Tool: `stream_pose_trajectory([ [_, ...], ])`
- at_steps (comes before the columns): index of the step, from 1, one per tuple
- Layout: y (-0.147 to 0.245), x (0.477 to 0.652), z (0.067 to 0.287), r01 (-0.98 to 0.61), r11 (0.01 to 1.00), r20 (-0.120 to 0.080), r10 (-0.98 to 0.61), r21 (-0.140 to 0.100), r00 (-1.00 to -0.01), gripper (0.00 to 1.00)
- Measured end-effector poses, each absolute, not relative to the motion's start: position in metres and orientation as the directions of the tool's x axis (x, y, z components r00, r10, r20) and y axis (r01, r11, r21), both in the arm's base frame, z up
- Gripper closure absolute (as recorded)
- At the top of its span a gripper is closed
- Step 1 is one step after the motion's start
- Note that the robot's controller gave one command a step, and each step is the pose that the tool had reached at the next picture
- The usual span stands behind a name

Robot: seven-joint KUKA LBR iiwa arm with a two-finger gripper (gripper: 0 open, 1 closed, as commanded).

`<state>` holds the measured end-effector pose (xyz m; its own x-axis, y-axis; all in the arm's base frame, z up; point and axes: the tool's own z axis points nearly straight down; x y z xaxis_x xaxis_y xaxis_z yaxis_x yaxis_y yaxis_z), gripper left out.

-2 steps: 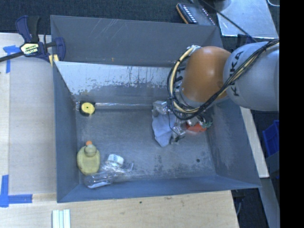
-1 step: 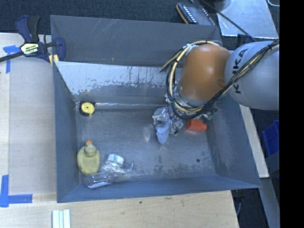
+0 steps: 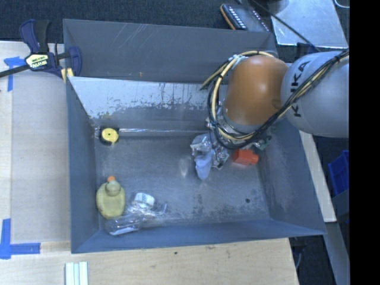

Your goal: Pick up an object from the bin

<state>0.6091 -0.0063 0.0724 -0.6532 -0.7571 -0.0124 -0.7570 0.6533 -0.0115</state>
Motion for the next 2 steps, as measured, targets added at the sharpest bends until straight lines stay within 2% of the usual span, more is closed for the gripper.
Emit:
stream_pose_trajectory([
  [1,-0.006,0.608,0.075,-0.757,0.654,-0.011,-0.757,-0.009,-0.654,1.00],
  [2,-0.006,0.606,0.092,-0.757,0.654,-0.006,-0.757,-0.003,-0.654,1.00],
])
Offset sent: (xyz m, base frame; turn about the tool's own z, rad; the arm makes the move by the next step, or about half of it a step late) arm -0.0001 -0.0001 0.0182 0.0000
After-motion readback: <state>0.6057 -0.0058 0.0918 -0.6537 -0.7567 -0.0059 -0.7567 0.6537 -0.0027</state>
